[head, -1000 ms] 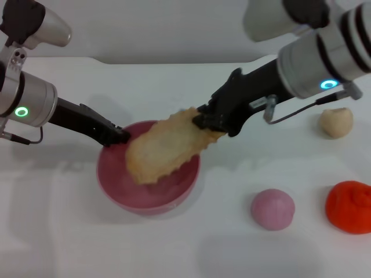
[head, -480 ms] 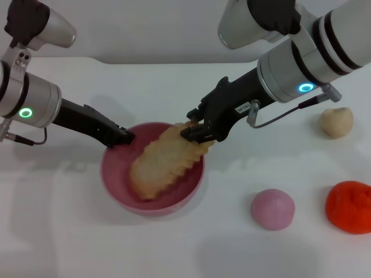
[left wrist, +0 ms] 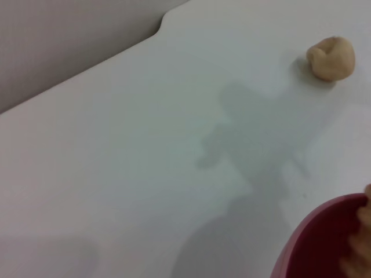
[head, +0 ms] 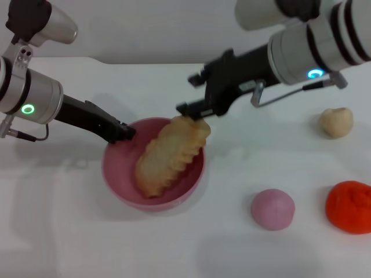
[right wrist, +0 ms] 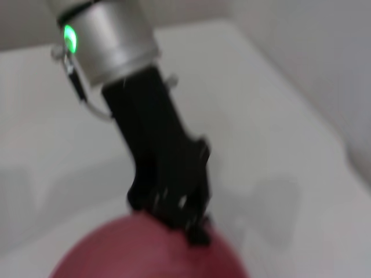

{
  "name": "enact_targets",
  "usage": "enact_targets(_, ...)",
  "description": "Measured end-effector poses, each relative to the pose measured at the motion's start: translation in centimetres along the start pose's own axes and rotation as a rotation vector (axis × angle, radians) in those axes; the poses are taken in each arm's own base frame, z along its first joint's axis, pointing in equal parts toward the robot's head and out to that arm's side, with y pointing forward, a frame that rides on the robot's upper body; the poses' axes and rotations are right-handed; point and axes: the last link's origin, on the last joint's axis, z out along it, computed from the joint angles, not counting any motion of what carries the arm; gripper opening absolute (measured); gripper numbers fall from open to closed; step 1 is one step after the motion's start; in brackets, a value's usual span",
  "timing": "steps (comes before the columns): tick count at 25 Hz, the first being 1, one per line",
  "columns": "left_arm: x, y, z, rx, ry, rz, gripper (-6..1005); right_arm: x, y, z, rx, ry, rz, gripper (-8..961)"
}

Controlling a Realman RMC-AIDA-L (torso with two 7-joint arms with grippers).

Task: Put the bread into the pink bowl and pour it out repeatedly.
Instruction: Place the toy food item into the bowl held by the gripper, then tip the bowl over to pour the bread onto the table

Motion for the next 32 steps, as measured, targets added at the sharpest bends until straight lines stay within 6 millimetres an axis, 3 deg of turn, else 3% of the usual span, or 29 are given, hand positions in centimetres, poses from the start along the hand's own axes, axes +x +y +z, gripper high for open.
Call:
enact_targets(5,0.1,-0.2,-0.1,0.009,0.01,-0.011,47,-1.2,0.0,-2.0,0.065,-0.196,-0.031,616)
enact_targets(9,0.2,-0.3,0.0,0.02,0.023,-0.019,47,-0.3,-0.7,-4.0,0.17,-0.421,-0.002,616)
enact_targets(17,0.5,-0.3,0.5,0.037,0.052,-0.05,47,4.8,-3.0,-6.9,0.382,-0.806,0.106,617)
enact_targets(21,0.9,-0.5,0.7,0.059,0.086,-0.074,47,7.5,-4.3,-8.1,0.521,-0.915,0.113,617)
enact_targets(32,1.8,-1.1,1.1,0.061,0.233,-0.18,47,14.6,-7.8,-13.6,0.841,-0.973,0.192,617)
